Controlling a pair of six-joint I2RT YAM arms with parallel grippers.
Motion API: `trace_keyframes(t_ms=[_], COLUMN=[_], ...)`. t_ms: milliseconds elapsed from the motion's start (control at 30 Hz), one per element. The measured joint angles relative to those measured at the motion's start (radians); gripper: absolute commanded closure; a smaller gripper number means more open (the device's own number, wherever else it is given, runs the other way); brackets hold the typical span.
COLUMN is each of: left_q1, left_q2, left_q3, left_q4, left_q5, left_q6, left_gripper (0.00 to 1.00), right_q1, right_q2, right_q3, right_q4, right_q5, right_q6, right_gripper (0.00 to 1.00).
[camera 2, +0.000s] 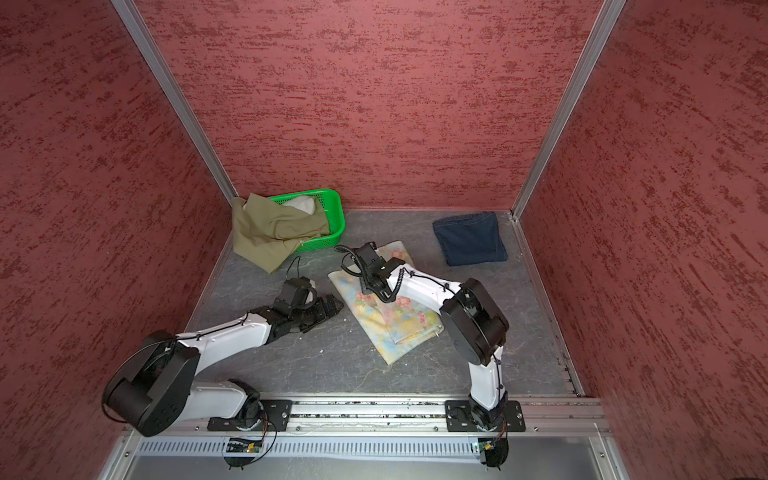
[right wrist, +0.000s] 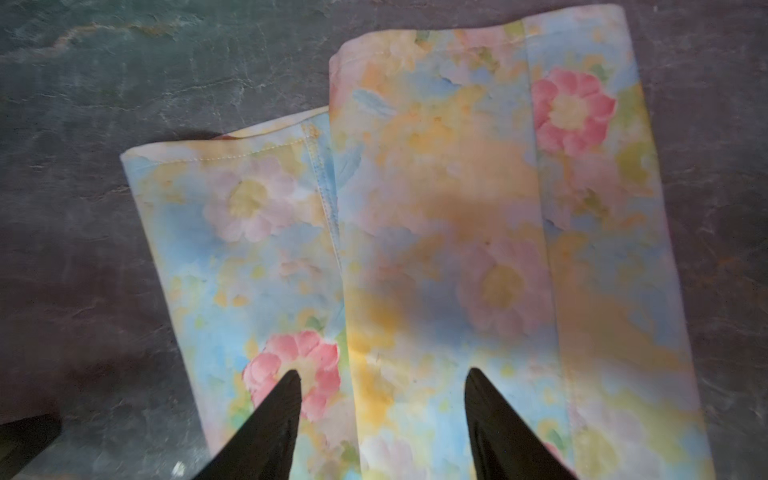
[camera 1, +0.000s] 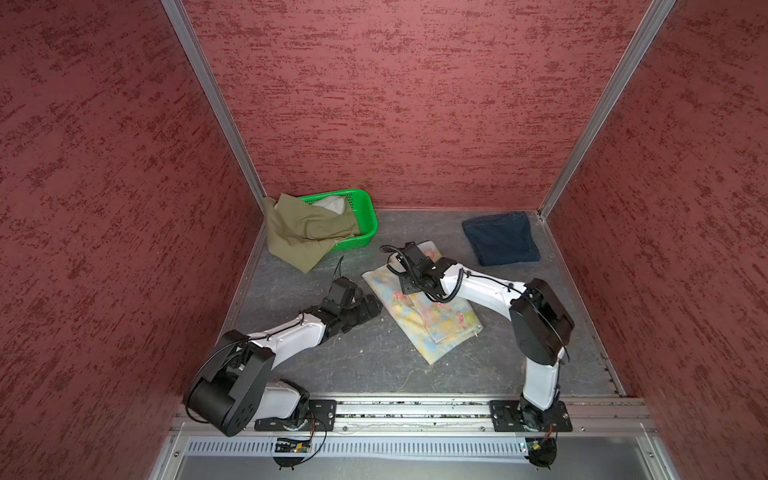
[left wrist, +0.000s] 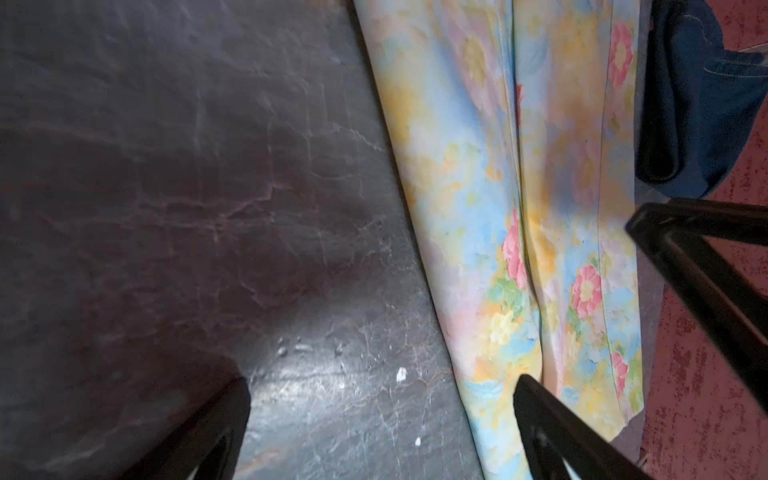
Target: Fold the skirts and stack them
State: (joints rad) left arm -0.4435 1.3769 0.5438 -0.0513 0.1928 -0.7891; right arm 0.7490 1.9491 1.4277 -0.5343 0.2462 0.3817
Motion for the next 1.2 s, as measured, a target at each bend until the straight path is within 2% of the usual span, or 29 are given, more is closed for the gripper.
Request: trace_keyframes(t_ms=[233,400,500,667,967,1200], left_q1=[0.034,0.034,0.034,0.034,0.026,0.015], left_q2=[0.134,0.210,0.242,0.273,0.315,0.353], left_q3=[0.088,0.138,0.162,0.174,0.187,0.193], left_q4=[0.079,0.140,0.162,0.200,0.269,0.344], left_q5=[0.010,0.011,0.008,0.006,-0.016,-0.033], left_q6=[0.005,0.005,0.005,0.005,0.005,0.004], left_gripper=[0.01,0.01,0.01,0.01,0.00,0.00], right_q1=[-0.001,-0.004,-0.007,-0.028,-0.044,-0.044], right_q2=[0.129,0.193,0.208,0.207,0.118,-0.050], right_q3=[0.078,0.103,0.104,0.100,0.042,0.001], right_q4=[0.040,0.064,0.078,0.093,0.120,0.131], right_q5=[0.032,0.047,0.055,0.055,0.019,-0.060], right_q6=[-0.058,-0.076,-0.076,-0.076,-0.080,-0.074], right_gripper=[0.45,0.54,0.67,0.98,1.00,1.00])
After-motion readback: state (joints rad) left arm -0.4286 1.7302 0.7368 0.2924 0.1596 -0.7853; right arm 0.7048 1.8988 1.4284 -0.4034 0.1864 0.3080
